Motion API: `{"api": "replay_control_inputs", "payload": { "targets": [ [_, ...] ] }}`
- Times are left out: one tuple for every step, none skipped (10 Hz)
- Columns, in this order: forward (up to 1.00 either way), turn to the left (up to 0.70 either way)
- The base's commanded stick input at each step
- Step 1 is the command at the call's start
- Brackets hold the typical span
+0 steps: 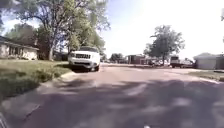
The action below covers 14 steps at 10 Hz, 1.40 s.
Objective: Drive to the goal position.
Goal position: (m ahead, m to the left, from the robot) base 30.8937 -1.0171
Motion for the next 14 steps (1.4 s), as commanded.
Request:
{"api": "replay_control_inputs", "payload": {
  "targets": [
    [1.00,0.00],
    [1.00,0.00],
    [1.00,0.00],
    [1.00,0.00],
    [1.00,0.00],
    [1.00,0.00],
    [1.00,0.00],
    [1.00,0.00],
    [1.00,0.00],
    [1.00,0.00],
    [1.00,0.00],
    [1.00,0.00],
    [1.00,0.00],
    [1.00,0.00]
  ]
}}
